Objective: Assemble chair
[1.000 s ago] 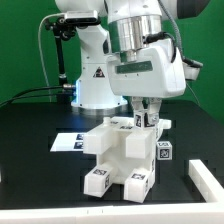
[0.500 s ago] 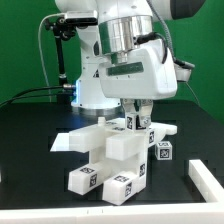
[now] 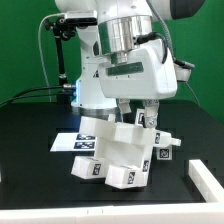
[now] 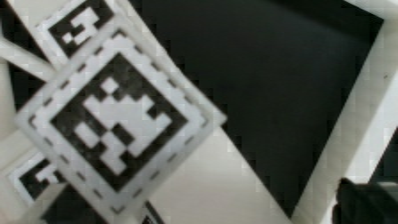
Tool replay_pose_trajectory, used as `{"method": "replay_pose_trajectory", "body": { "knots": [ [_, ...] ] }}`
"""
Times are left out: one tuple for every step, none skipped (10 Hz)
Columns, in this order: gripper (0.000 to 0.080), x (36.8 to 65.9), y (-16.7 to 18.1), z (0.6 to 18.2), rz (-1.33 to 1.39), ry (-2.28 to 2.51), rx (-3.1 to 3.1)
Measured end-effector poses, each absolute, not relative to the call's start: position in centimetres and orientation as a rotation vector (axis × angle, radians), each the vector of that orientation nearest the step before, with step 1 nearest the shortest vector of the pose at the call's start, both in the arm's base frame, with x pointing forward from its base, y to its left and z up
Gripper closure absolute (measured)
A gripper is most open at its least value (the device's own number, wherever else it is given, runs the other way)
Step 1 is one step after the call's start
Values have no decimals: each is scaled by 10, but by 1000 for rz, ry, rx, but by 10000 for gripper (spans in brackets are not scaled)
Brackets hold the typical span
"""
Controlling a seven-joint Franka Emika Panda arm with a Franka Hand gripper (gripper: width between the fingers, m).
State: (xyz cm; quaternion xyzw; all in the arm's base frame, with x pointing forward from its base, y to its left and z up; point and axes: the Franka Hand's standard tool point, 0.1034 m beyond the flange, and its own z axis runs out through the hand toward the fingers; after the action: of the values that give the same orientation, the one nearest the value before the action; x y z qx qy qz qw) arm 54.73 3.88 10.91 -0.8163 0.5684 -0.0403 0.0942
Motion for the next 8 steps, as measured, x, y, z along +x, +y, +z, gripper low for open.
{"method": "replay_pose_trajectory", "body": {
  "knots": [
    [152, 547, 39, 109, -120, 1686, -2421],
    [152, 547, 39, 109, -120, 1686, -2421],
    [151, 547, 39, 109, -120, 1685, -2422],
    [151, 545, 42, 113, -109, 1647, -2452],
    [151, 544, 40, 118, -118, 1593, -2483],
    [151, 545, 36, 119, -129, 1548, -2514],
    [151, 545, 34, 120, -135, 1517, -2534],
    [151, 546, 31, 122, -144, 1491, -2548]
  ]
}}
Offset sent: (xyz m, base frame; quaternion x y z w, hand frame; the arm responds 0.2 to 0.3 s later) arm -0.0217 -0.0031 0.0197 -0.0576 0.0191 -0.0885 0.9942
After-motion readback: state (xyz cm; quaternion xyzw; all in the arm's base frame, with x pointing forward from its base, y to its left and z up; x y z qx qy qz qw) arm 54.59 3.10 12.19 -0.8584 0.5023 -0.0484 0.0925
